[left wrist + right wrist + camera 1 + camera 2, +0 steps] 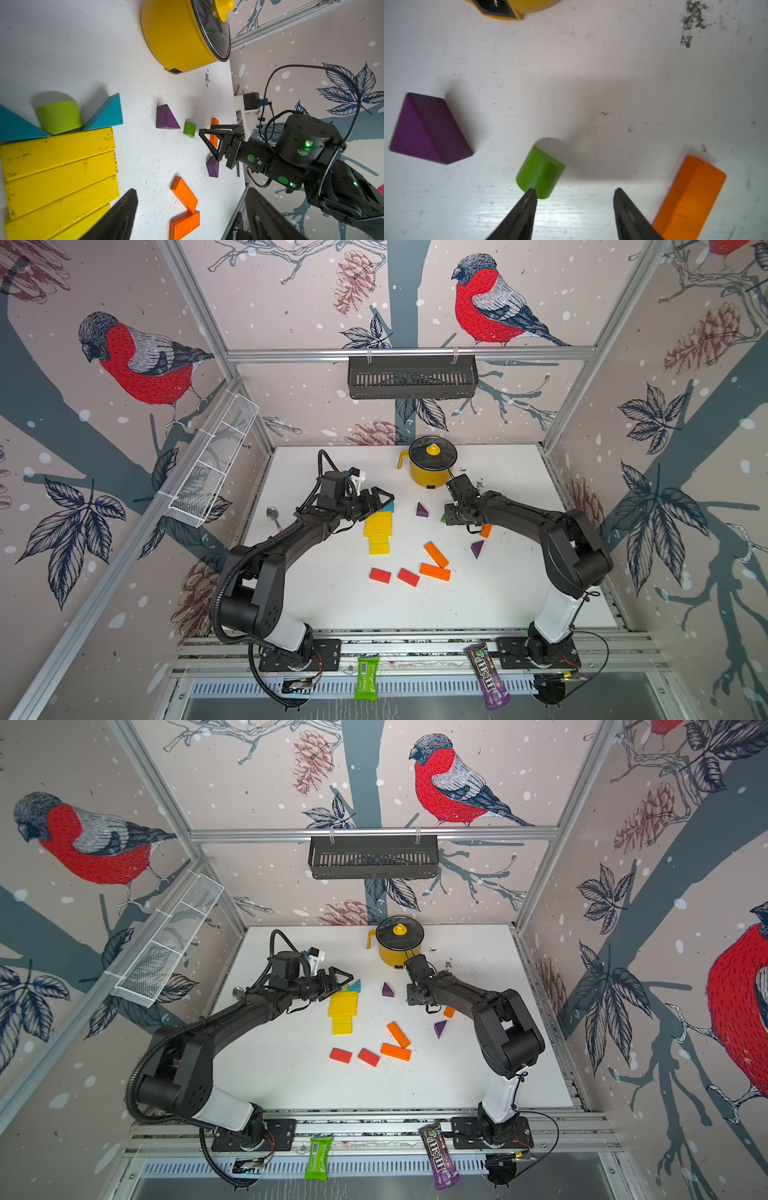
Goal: Assemble a carrot with building blocks
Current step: Adjust the building block at the center of the board.
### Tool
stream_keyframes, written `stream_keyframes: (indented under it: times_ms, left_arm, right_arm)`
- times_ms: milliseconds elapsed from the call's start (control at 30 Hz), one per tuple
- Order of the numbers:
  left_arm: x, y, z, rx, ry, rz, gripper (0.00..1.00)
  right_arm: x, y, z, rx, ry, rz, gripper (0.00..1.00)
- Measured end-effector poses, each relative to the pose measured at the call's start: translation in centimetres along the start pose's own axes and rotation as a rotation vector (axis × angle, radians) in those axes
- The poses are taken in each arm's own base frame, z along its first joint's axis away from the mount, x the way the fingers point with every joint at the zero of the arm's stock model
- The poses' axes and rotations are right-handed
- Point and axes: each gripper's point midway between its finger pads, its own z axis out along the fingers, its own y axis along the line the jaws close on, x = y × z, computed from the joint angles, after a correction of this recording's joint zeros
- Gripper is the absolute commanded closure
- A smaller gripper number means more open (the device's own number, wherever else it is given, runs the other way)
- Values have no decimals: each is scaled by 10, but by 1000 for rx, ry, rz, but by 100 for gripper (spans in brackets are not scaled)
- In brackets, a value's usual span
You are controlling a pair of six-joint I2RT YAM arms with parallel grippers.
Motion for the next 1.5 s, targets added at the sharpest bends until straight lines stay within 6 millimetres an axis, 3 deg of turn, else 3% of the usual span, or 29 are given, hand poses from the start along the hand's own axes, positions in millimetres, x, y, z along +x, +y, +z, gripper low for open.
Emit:
stream_keyframes:
  times_ms: [300, 533, 967, 1500]
  left_arm:
    - [0, 0, 0, -1, 0, 3, 18]
    - [0, -1, 0, -2, 1, 1, 18]
    - [-1, -2, -1, -1, 1, 6, 18]
    - [-2, -2, -1, -5, -2, 17, 18]
  right_arm:
    - [-2, 13, 16, -16, 3, 208, 37]
    - [4, 17, 34, -2, 32, 240, 46]
    - [5, 26, 34, 9, 20, 201, 59]
    - [-1, 31, 30, -3, 4, 148, 61]
